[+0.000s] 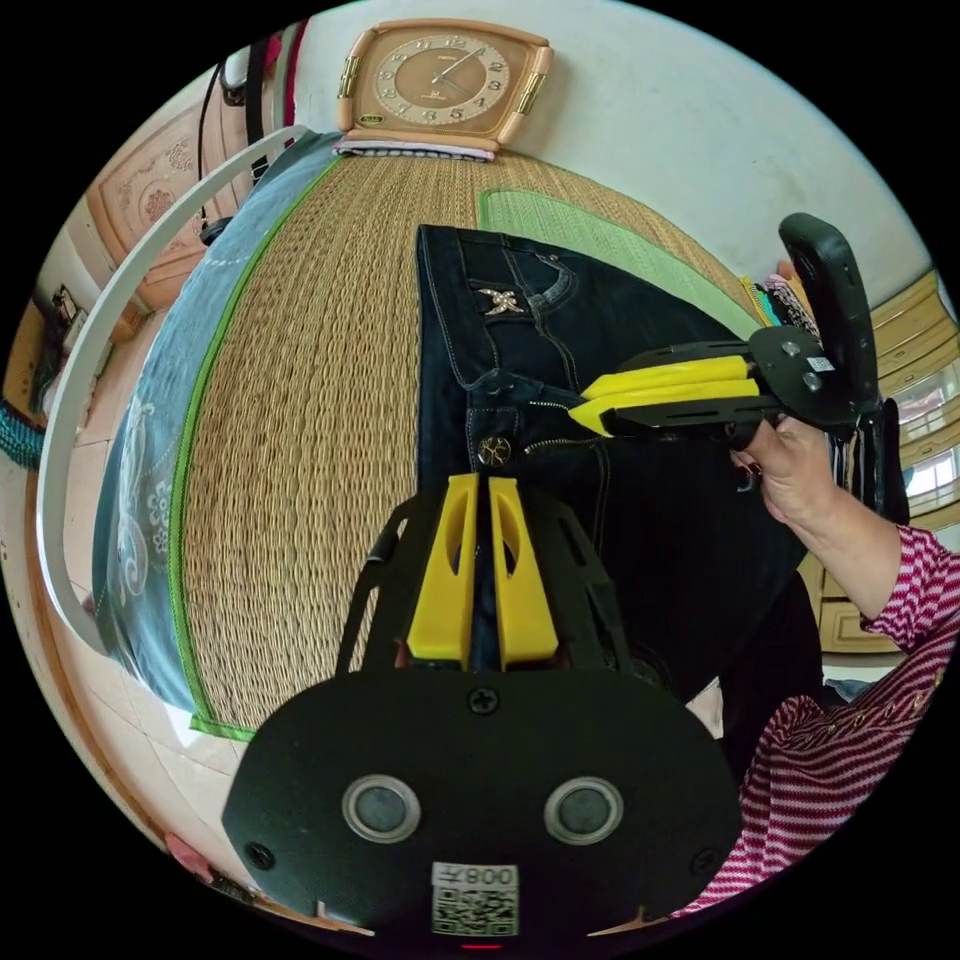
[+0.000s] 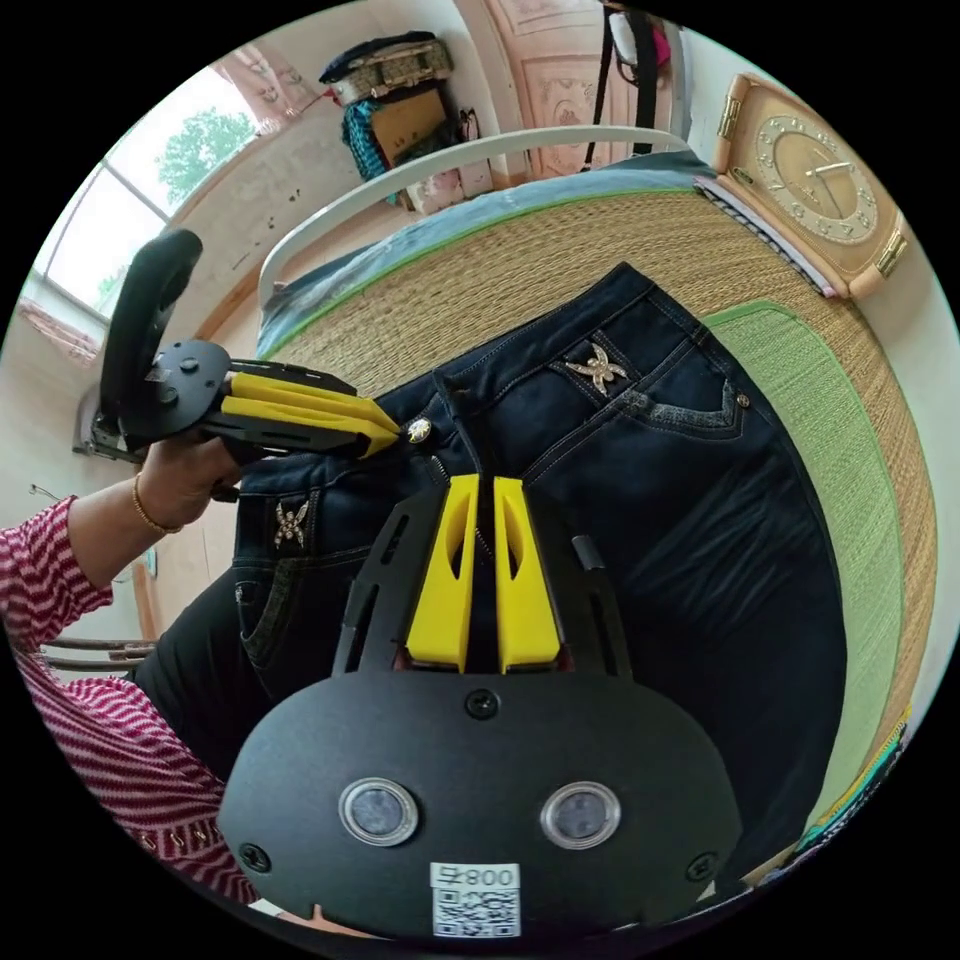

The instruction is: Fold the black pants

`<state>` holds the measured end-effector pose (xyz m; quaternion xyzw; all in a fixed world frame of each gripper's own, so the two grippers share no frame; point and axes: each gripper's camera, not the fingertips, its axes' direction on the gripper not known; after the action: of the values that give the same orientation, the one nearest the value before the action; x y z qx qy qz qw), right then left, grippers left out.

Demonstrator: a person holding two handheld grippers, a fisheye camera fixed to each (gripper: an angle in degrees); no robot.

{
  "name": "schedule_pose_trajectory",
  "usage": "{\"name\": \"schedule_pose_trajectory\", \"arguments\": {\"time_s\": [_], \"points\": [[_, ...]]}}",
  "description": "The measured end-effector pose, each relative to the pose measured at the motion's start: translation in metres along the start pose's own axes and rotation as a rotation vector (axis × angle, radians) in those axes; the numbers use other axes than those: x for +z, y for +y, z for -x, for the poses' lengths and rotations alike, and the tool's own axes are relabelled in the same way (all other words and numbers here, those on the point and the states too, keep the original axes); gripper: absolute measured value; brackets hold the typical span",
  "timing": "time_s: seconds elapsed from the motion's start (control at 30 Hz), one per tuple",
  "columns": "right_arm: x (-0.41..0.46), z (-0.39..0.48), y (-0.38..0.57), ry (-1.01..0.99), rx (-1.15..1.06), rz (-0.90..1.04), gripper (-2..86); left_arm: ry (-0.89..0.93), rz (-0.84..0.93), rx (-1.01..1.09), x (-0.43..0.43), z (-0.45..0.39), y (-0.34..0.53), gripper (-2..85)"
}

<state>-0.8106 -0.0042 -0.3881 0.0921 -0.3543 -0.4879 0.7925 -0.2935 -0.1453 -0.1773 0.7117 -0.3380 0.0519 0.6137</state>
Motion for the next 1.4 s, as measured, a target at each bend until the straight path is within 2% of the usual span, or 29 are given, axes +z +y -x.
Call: {"name": "schedule_pose_trajectory", "arguments": {"time_s": [0.17,0.3,0.43,0.53,0.63,0.7,0.8,0.83,1.0,1.07,1.27,1.4], "points": [[-0.041,-0.038,0.019,-0.165,0.084,-0.151,2.0,0.031,-0.112,-0.012,-0.024,0.005,-0.001,1.1],[-0.056,-0.047,0.031,-0.235,0.092,-0.217,1.8,-0.001,-0.065,-0.012,-0.017,0.01,-0.008,0.9],[-0.027,-0.035,0.02,-0.197,0.037,-0.104,2.2,0.015,-0.062,-0.05,-0.019,0.018,-0.004,0.8],[0.005,-0.033,0.011,-0.171,0.031,-0.017,2.8,0.018,-0.147,-0.114,-0.043,0.026,0.004,0.4],[0.005,-0.036,0.009,-0.158,0.034,-0.029,3.1,0.081,-0.24,-0.09,-0.067,0.025,0.002,0.2],[0.004,-0.037,0.009,-0.148,0.03,-0.032,3.2,0.118,-0.195,-0.024,-0.068,0.018,-0.01,0.2],[-0.004,-0.045,0.009,-0.18,0.042,-0.037,3.1,0.006,-0.035,0.051,-0.05,0.012,-0.017,0.1],[-0.011,-0.051,0.011,-0.205,0.051,-0.045,2.5,-0.002,-0.087,0.056,-0.054,0.012,-0.014,0.2],[-0.033,-0.084,0.032,-0.193,0.153,-0.095,0.7,-0.044,-0.07,0.087,-0.074,0.01,-0.014,0.1],[-0.012,-0.093,0.032,-0.212,0.176,-0.022,0.4,-0.043,-0.069,0.089,-0.081,0.011,-0.015,0.1],[-0.007,-0.086,0.026,-0.123,0.144,-0.017,0.4,0.049,-0.053,0.041,-0.111,0.022,-0.021,0.5],[-0.015,-0.099,0.026,-0.187,0.17,-0.033,0.6,0.128,-0.162,0.082,-0.148,0.023,-0.038,1.9]]}}
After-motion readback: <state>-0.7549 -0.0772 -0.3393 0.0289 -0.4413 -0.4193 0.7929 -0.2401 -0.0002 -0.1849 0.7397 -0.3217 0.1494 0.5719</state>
